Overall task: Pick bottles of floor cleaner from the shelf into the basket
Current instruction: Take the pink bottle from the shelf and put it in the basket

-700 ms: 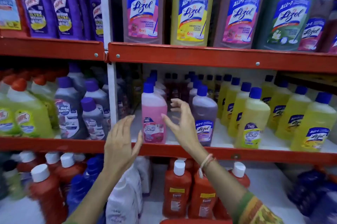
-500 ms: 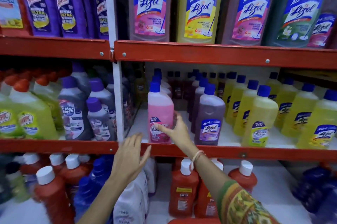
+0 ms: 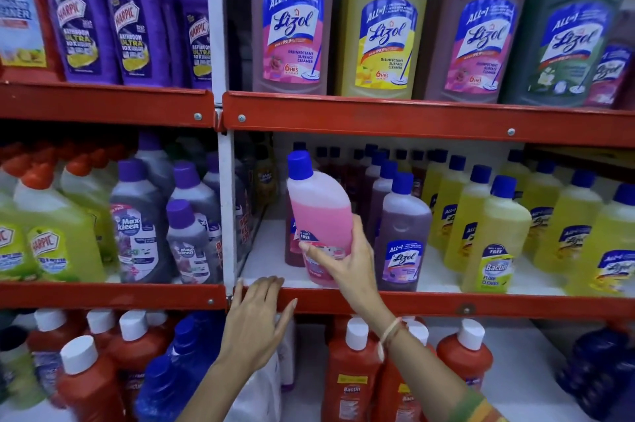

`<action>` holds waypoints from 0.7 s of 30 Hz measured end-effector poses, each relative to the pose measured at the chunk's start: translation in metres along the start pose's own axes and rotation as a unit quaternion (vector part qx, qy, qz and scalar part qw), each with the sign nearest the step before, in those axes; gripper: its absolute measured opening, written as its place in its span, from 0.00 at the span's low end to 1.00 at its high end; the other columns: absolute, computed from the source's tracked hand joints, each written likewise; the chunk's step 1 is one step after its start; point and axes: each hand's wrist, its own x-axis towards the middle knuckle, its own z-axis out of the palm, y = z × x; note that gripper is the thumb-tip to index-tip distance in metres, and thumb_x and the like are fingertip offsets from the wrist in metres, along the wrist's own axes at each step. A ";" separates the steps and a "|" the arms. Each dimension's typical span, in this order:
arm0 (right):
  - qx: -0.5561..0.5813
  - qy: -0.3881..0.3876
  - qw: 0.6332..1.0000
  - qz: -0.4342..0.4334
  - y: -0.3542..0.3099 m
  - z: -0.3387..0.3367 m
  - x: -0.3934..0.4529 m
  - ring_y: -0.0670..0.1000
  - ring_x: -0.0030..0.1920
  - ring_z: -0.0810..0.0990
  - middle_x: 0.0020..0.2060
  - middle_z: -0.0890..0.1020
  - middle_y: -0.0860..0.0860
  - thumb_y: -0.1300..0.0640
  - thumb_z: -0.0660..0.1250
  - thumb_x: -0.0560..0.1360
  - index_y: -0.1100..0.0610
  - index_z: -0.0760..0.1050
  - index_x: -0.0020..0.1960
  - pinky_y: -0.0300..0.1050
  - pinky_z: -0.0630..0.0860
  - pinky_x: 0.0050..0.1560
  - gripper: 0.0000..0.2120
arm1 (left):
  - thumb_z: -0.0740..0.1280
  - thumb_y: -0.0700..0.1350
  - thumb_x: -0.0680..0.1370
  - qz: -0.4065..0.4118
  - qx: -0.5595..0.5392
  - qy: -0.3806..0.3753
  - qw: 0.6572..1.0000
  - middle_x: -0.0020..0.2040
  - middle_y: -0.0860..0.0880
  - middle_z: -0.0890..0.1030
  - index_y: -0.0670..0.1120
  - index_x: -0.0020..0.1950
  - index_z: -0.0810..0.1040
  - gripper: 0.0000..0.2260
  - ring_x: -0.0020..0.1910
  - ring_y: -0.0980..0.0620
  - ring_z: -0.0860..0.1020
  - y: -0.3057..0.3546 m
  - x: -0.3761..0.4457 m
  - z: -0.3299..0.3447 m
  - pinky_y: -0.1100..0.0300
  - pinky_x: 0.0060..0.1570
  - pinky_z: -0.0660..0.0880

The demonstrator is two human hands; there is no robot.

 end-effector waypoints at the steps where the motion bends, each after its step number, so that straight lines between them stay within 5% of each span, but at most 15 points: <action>1: -0.008 0.004 1.000 -0.014 -0.008 -0.007 -0.002 0.48 0.54 0.81 0.54 0.80 0.50 0.46 0.79 0.63 0.46 0.68 0.60 0.42 0.82 0.48 0.30 | 0.49 0.61 0.78 0.000 -0.002 -0.002 1.000 0.59 0.49 0.80 0.46 0.63 0.75 0.26 0.61 0.50 0.76 0.004 0.002 0.001 0.48 0.69 0.60; 6: 0.046 -0.030 0.998 -0.023 -0.049 -0.050 -0.011 0.44 0.51 0.83 0.51 0.83 0.47 0.52 0.80 0.61 0.39 0.69 0.56 0.36 0.81 0.45 0.29 | 0.46 0.62 0.78 0.030 -0.016 -0.020 0.999 0.62 0.49 0.79 0.47 0.65 0.73 0.28 0.64 0.51 0.74 0.036 0.015 0.010 0.45 0.71 0.56; 11: 0.200 -0.162 0.965 0.047 -0.070 -0.093 -0.016 0.50 0.43 0.86 0.42 0.87 0.50 0.52 0.81 0.55 0.51 0.76 0.54 0.42 0.81 0.42 0.30 | 0.38 0.64 0.78 0.041 0.002 -0.061 0.997 0.60 0.49 0.80 0.47 0.65 0.73 0.33 0.62 0.50 0.75 0.056 0.014 0.027 0.42 0.70 0.53; 15: 0.332 -0.266 0.899 0.102 -0.064 -0.110 -0.019 0.54 0.38 0.85 0.39 0.86 0.54 0.46 0.84 0.51 0.60 0.75 0.53 0.47 0.83 0.40 0.37 | 0.44 0.61 0.79 0.032 0.008 -0.023 0.999 0.54 0.51 0.82 0.47 0.60 0.76 0.28 0.55 0.52 0.79 0.057 0.010 0.029 0.47 0.65 0.56; 21: 0.469 -0.409 0.776 0.104 -0.071 -0.112 -0.028 0.54 0.40 0.85 0.43 0.83 0.56 0.49 0.79 0.62 0.63 0.74 0.57 0.46 0.84 0.38 0.30 | 0.43 0.64 0.78 0.027 0.008 0.004 1.000 0.50 0.53 0.83 0.49 0.54 0.79 0.29 0.51 0.52 0.80 0.059 0.014 0.030 0.50 0.63 0.57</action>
